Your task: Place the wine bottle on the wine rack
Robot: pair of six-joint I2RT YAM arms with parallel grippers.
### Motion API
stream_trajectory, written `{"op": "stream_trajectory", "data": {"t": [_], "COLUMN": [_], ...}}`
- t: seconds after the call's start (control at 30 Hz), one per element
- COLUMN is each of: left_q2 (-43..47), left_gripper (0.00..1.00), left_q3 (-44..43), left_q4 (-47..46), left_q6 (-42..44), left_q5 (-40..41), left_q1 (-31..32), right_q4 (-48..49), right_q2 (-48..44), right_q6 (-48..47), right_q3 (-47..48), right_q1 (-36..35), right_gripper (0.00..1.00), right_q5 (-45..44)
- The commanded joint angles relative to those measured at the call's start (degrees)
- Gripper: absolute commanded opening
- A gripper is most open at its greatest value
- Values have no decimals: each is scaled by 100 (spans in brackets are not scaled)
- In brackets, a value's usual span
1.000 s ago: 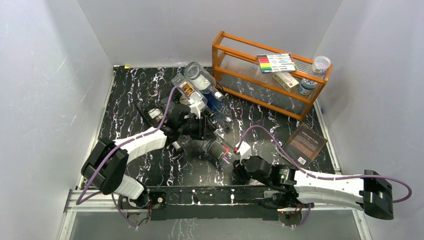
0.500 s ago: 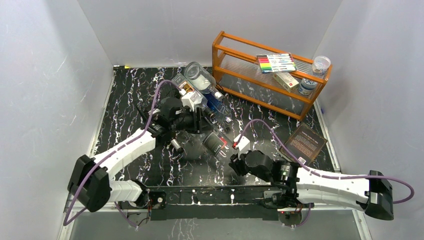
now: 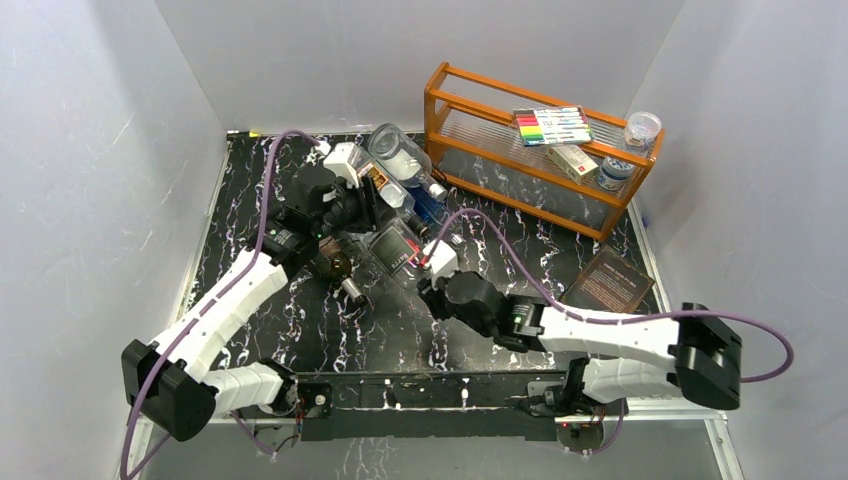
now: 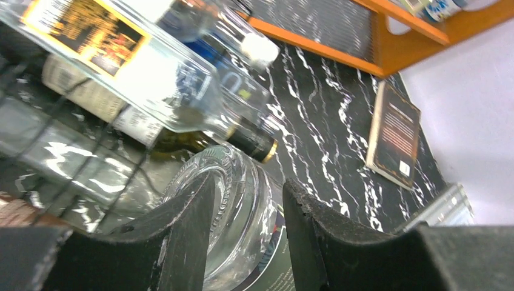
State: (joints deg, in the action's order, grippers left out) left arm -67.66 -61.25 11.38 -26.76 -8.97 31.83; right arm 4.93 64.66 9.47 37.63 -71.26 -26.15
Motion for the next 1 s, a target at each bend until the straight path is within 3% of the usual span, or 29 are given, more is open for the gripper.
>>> {"op": "stream_trajectory", "data": {"t": [0.0,0.2,0.5,0.97], "left_q2": [34,-114,-1158,-2707], "left_gripper": [42,43,43,48], "left_q3": [-350,-479,-1118,-2475], "left_q4": [704,567,232,661], "left_q6": [-67,136,320,947], "left_q5": [-774,-656,-807,-35], "left_q1": [17,-832,-1634,-2434], "right_q4": [3608,4053,4241,3513], "right_q2": [525,1608,3028,3958], "right_q6": [-808,-1221,-1511,-1047], "right_q3": [1331,2069,3291,3899], "right_q1": [-37,90,664,1062], "right_gripper": [0,0,0,1], "right_q5": [185,211,349,639]}}
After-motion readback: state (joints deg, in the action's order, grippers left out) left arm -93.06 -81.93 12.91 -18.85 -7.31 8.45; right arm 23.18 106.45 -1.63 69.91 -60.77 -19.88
